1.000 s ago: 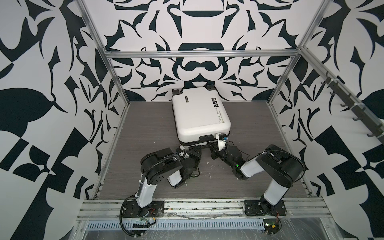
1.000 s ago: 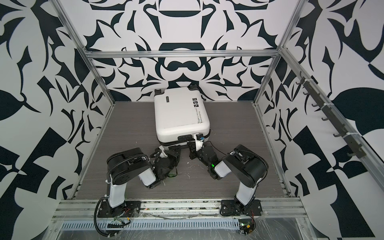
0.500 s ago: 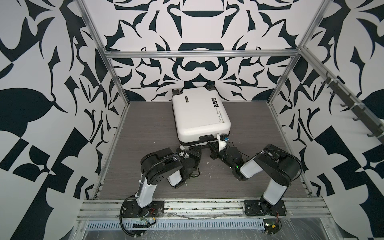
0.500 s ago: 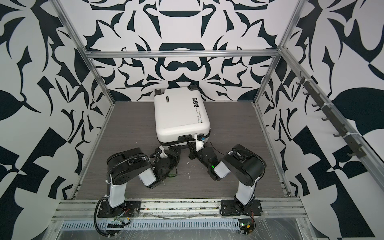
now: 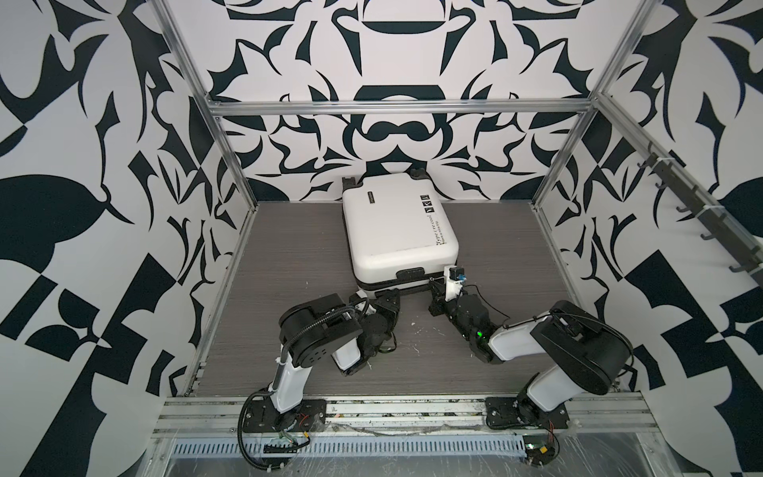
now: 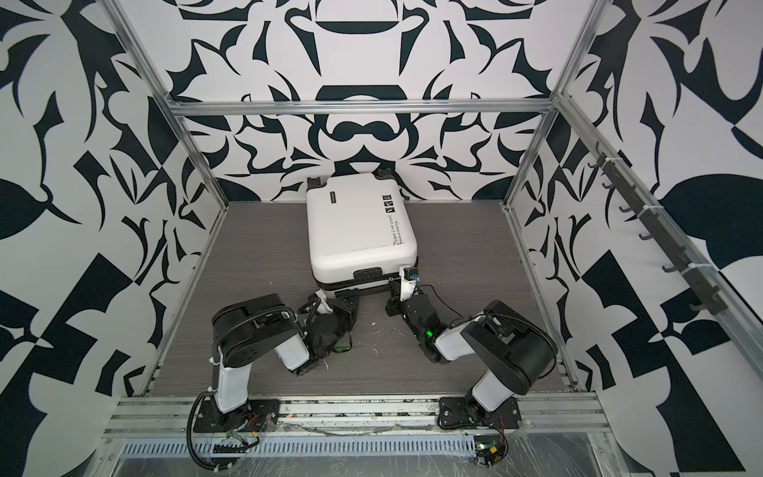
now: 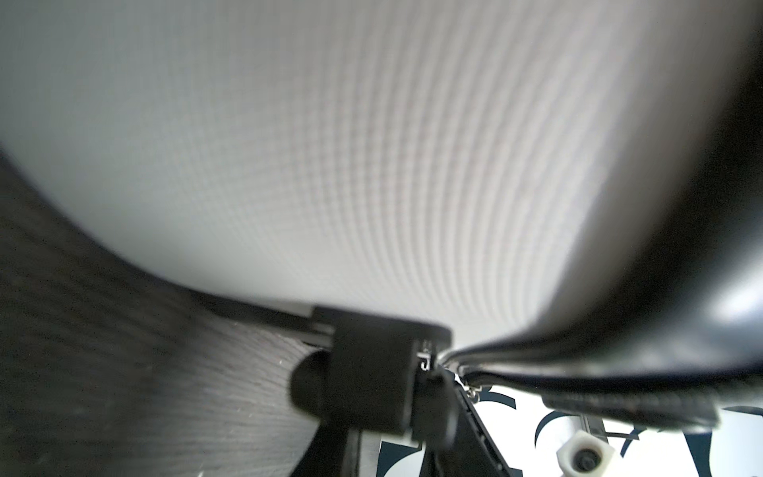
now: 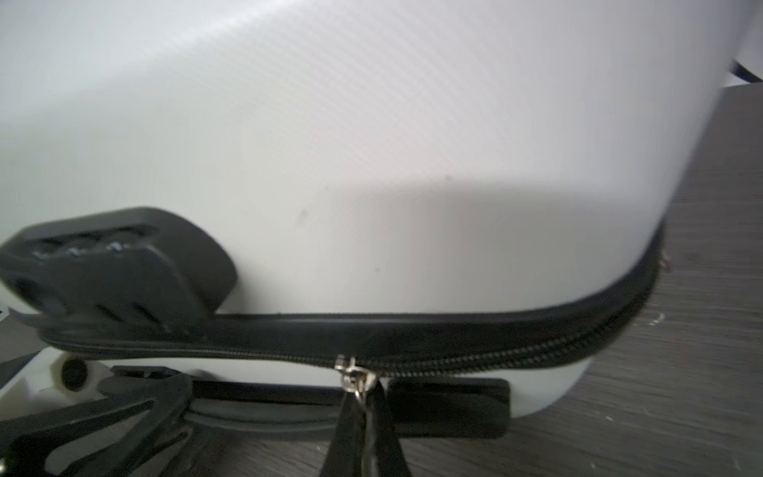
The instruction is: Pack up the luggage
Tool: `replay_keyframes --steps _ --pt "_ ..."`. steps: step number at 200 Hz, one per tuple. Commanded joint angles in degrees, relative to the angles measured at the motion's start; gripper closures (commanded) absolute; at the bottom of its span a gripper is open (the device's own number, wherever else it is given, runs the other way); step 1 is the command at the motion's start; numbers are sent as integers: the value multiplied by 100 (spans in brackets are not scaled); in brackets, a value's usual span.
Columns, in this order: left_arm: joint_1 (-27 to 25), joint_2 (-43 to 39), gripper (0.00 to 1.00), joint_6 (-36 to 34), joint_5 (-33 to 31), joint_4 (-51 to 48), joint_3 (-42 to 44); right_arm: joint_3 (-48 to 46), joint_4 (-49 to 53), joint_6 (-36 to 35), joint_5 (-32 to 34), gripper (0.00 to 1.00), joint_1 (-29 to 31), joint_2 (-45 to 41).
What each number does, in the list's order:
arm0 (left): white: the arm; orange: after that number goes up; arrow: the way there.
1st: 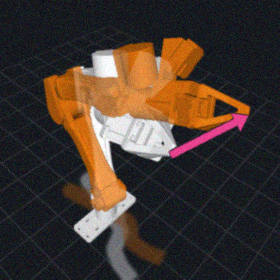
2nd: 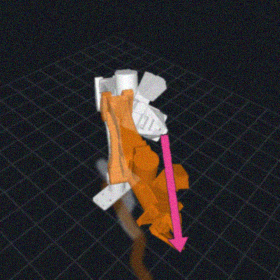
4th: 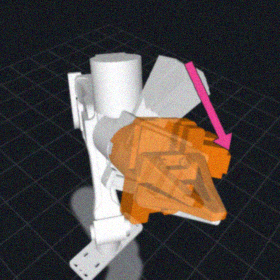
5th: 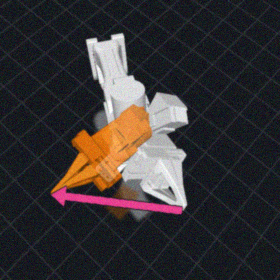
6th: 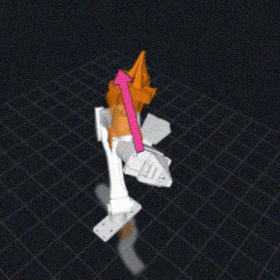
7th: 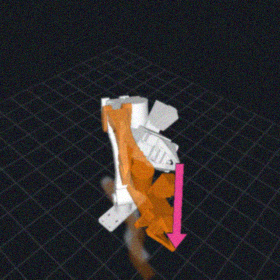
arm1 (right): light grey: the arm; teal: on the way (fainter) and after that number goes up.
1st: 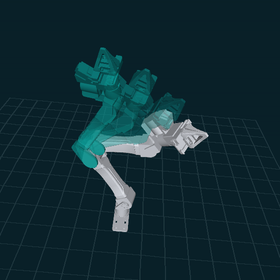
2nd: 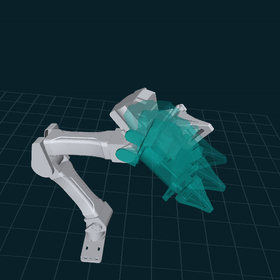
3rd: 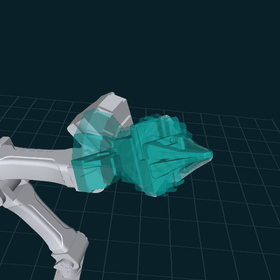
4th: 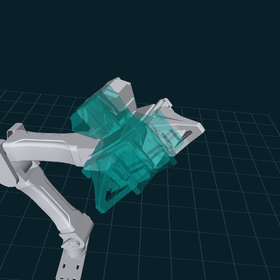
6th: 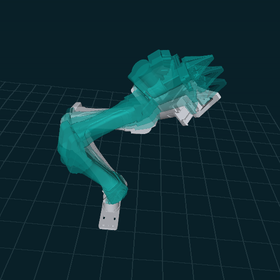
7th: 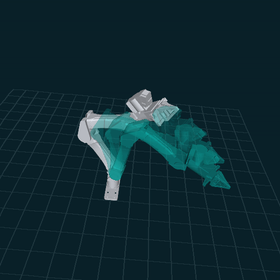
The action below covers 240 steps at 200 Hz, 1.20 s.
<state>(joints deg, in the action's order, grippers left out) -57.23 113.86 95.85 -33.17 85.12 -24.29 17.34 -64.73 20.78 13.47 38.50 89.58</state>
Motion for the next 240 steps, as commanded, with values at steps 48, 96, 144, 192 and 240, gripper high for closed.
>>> replay_keyframes --steps 48,96,144,192,240 --pt "10 -263 100 -224 -240 -356 575 -298 -63 184 231 100 -671 -539" --pt "11 -559 100 -243 -286 -558 904 -352 186 233 -32 100 -974 -824" --pt "10 -749 100 -331 -322 -639 977 -560 376 247 -51 100 -1056 -1109" --pt "10 -685 100 -394 -255 -532 897 -834 791 265 49 100 -1062 -1692" --pt "10 -775 100 -407 -236 -518 1007 -835 1468 122 191 100 -1129 -2318"
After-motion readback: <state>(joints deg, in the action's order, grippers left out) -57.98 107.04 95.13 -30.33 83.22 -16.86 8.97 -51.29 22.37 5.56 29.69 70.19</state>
